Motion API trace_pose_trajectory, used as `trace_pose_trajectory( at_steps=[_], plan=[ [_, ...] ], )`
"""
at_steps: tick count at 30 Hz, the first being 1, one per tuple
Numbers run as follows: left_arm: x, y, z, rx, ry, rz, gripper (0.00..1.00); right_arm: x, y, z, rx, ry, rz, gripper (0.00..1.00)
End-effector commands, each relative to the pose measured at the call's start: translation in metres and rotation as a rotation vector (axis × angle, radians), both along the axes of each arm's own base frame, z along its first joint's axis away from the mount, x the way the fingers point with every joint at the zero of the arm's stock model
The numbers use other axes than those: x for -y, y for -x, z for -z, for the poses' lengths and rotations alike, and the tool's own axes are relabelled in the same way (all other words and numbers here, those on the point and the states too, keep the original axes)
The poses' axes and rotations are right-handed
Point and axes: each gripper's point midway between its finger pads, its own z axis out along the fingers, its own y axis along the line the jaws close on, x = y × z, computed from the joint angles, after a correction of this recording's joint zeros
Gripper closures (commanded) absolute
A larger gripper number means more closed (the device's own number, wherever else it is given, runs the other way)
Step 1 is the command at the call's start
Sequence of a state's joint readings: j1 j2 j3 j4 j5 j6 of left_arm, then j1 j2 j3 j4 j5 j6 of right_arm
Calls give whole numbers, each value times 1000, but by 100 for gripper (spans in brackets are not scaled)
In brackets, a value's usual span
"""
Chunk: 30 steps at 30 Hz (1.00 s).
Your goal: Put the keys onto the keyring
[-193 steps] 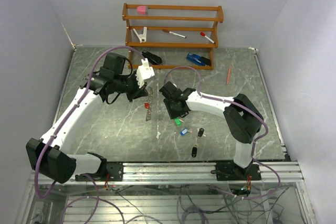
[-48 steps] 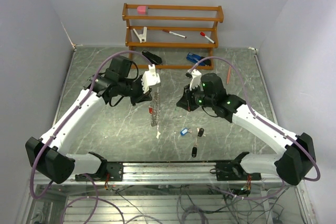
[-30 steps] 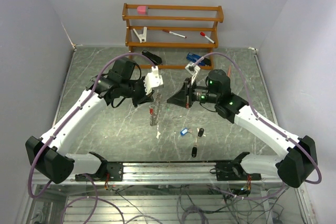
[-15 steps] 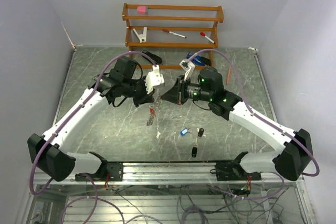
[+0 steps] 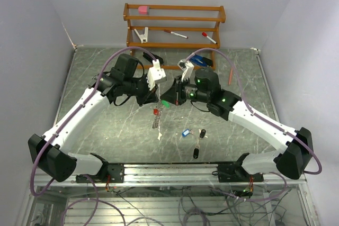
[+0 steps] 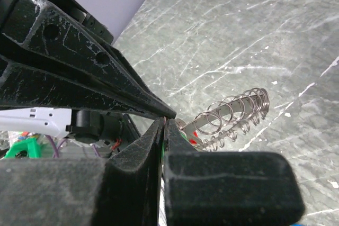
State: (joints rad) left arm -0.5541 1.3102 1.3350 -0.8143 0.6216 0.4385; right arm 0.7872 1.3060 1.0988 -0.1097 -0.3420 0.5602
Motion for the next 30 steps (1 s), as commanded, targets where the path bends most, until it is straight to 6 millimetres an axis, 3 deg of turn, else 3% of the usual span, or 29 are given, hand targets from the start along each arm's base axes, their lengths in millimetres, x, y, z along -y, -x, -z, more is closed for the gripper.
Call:
trace_pose_trajectory(
  at_steps=[1,30],
  plan=[
    [14,-1,-25,7,89,-2,93,-2,-7,-7,46,39,29,100],
    [12,-10,-26,-8,97,-56,93,-7,0,-10,96,86,52,100]
  ],
)
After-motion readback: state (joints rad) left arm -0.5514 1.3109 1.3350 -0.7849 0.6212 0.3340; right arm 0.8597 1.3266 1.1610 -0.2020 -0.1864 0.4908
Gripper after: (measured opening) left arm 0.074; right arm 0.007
